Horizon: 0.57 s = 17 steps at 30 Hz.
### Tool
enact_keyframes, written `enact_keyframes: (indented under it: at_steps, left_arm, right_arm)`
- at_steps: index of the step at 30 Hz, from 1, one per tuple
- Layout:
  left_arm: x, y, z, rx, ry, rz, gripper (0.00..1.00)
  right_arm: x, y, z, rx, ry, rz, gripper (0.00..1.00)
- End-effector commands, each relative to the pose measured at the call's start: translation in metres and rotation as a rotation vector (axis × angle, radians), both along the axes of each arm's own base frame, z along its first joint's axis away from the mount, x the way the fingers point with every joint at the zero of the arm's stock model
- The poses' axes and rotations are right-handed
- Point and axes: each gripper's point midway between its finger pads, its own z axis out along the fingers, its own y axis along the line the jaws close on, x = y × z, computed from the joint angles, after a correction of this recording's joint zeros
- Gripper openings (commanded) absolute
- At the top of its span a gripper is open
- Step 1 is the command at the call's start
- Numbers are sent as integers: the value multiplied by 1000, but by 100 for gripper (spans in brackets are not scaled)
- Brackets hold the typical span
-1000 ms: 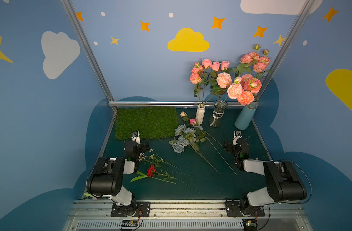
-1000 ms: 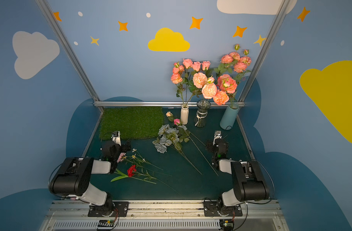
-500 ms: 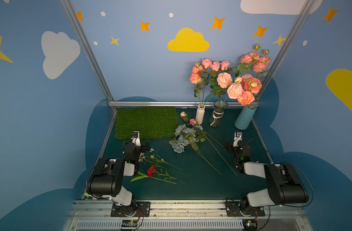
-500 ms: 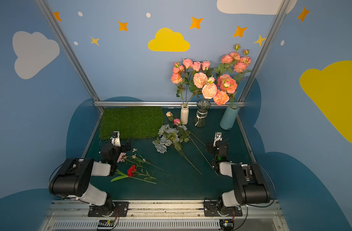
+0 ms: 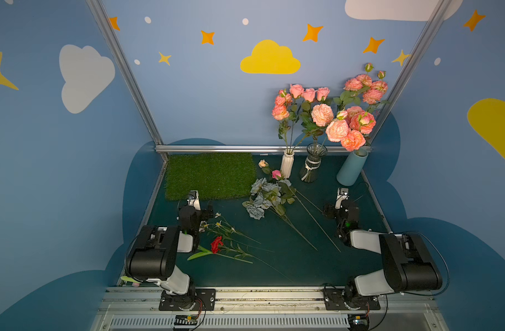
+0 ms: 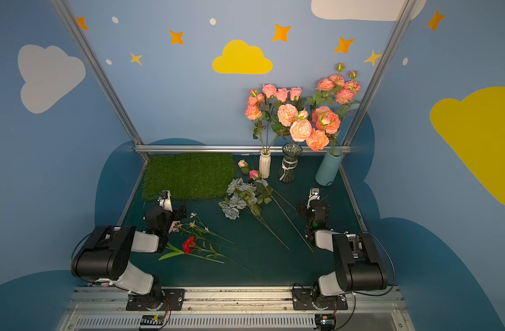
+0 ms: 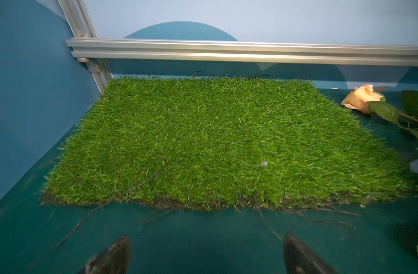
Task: Place the pink flowers into the vase
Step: Reset both arms
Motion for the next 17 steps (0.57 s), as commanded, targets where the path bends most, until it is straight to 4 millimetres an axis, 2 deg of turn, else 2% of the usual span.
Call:
enact_keyframes:
  at_steps: [1,2,5,17]
  left_arm:
    - [-5,-8,-2,4,-6,-52,100]
    - [-2,-7,0,10,-22,-48,100]
    - [8,-11,-7,-1,77,-73,100]
    - [6,-16,-6,-4,53,-109,100]
  right_arm:
    - [-2,-2,-2,12,9,-14,96]
    - [0,-2,-1,15,12,-12,96]
    - [4,-1,-3,20,31,-4,96]
    - [4,0,-3,17,38,-1,96]
